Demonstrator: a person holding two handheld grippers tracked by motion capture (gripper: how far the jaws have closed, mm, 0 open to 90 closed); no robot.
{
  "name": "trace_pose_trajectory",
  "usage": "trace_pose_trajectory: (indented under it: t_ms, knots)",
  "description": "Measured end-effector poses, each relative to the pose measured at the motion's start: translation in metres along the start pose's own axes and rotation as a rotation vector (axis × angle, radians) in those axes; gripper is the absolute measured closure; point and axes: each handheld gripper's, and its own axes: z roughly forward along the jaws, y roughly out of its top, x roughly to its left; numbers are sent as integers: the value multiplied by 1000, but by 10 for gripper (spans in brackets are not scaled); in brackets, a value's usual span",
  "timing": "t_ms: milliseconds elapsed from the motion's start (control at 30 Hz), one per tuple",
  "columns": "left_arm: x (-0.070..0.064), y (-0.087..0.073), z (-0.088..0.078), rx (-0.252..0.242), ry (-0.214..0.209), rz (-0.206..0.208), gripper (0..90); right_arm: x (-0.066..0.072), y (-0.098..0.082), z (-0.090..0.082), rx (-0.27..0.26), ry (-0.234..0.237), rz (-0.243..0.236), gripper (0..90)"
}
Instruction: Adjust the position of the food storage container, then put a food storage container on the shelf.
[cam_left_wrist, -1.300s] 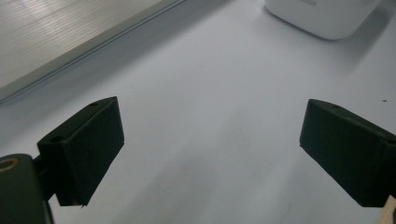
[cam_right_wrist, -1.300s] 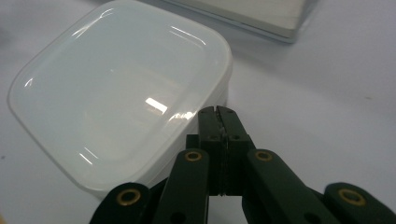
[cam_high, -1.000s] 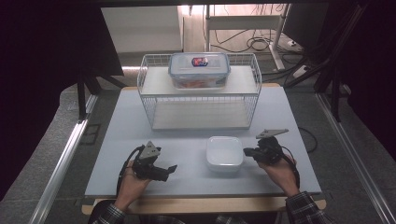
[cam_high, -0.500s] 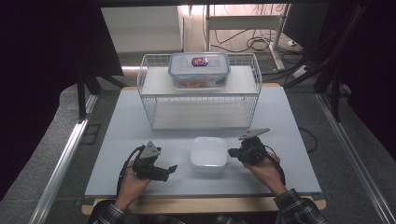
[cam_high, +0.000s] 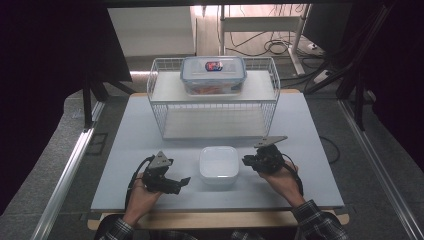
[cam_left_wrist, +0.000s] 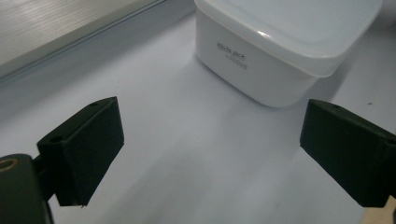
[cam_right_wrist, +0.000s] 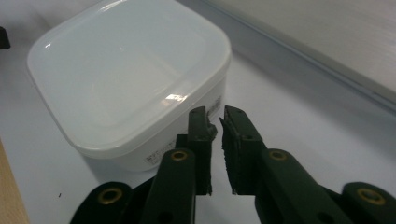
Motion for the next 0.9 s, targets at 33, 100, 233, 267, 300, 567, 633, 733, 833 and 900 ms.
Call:
trace_pose_trajectory:
  t_ms: [33,100,233,267,300,567,633,733,833,900]
  knots:
    - [0,0,0,0,-1,-1,60,0,-1,-3,-14,-2,0,744]
    - [0,0,0,4,0,0,60,0,-1,-7,-33,-8,-4,665]
    - [-1,0,1,15,13,17,60,2,-3,-13,-60,-21,-14,429]
    - [-1,-1,1,16,13,19,60,2,-4,-13,-61,-22,-16,376]
    - [-1,-1,2,17,14,20,60,2,-4,-13,-64,-26,-23,330]
    - [0,-2,2,14,13,14,54,4,-11,-12,-94,16,-26,123]
    - [0,-2,3,15,11,11,53,4,-13,-11,-88,21,-26,105]
    - [0,-2,3,15,11,8,52,5,-15,-8,-82,25,-21,74]
    - [0,-1,3,13,11,6,51,5,-15,-7,-79,23,-29,49]
    - [0,-1,3,11,10,5,51,5,-14,-7,-85,26,-30,36]
